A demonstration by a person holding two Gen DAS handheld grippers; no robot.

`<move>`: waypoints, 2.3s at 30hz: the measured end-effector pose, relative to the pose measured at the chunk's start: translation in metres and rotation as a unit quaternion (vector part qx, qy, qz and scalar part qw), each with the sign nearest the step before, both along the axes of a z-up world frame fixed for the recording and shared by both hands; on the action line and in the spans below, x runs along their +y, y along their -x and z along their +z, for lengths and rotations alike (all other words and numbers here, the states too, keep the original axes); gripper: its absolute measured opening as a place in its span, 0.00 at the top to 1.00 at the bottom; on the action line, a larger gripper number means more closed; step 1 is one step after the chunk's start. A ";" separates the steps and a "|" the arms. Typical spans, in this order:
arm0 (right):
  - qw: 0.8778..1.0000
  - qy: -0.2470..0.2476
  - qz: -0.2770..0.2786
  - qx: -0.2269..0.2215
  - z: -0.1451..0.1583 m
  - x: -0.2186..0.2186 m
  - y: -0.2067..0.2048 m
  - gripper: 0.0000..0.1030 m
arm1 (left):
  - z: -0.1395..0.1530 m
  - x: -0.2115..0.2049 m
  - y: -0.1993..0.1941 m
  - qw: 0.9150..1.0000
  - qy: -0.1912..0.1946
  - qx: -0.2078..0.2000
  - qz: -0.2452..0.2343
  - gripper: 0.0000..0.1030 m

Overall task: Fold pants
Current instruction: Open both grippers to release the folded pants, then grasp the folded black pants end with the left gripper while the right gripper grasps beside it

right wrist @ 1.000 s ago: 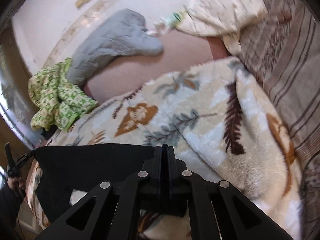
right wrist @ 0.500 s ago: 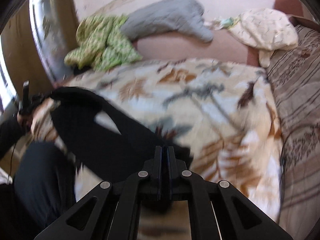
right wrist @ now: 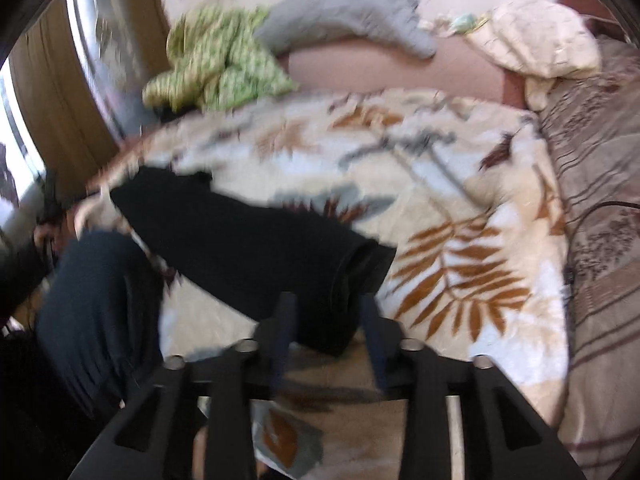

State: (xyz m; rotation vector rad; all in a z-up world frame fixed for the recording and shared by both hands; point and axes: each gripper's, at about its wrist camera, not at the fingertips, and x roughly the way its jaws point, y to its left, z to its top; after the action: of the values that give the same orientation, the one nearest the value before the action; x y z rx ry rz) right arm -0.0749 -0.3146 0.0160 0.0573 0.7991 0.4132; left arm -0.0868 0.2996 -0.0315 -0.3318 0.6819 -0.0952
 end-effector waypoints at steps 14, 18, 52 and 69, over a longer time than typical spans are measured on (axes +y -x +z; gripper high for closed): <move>0.953 -0.265 -0.116 0.090 -0.015 -0.057 -0.011 0.47 | 0.012 -0.046 -0.026 0.995 -0.085 -0.028 0.033 0.64; 0.899 -0.396 -0.109 0.154 -0.048 -0.064 -0.008 0.47 | -0.001 -0.031 -0.021 0.999 -0.026 -0.003 0.046 0.64; 0.937 -0.265 -0.119 0.196 -0.061 -0.025 -0.032 0.95 | -0.031 0.025 -0.040 0.937 0.332 0.067 0.088 0.48; 0.937 -0.262 -0.114 0.201 -0.060 -0.022 -0.033 0.91 | -0.048 0.032 -0.039 0.927 0.344 0.078 0.125 0.49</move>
State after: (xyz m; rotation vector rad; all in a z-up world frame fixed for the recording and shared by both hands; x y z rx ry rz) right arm -0.0417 -0.3370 -0.0438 0.7475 1.0521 0.3884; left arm -0.0475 0.3321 -0.0799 -1.1099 0.7427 -0.0618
